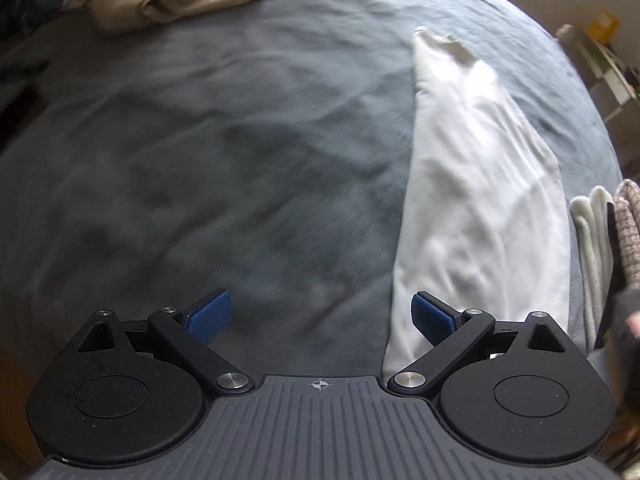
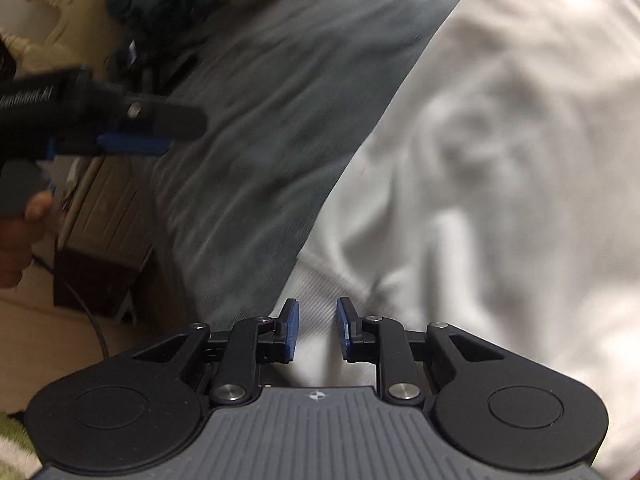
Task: Fold clothes
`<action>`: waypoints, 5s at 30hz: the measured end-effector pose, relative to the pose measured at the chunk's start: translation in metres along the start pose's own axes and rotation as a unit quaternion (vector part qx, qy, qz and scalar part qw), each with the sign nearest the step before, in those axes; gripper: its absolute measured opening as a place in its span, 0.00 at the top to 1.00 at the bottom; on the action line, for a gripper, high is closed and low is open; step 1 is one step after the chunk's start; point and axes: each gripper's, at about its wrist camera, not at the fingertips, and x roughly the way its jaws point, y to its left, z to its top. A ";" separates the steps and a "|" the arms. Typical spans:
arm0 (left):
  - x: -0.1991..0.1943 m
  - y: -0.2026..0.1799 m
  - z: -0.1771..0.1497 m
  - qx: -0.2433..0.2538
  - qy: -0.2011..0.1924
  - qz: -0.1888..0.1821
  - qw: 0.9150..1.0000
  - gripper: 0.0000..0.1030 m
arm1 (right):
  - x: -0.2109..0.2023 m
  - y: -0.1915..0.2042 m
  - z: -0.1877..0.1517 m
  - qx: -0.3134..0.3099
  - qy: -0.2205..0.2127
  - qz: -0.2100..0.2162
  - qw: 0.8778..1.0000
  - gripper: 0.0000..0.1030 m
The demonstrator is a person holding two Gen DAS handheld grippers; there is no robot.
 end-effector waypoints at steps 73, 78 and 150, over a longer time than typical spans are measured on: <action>0.109 -0.114 0.085 0.138 0.012 -0.179 0.974 0.74 | -0.105 -0.144 0.064 0.180 -0.202 -0.336 0.902 0.79; 0.153 -0.129 0.098 0.161 0.047 -0.155 0.974 0.74 | -0.085 -0.174 0.062 0.210 -0.183 -0.354 0.893 0.84; 0.226 -0.171 0.305 0.170 -0.100 -0.173 0.965 0.96 | -0.091 -0.324 0.317 0.169 -0.211 -0.090 0.958 0.87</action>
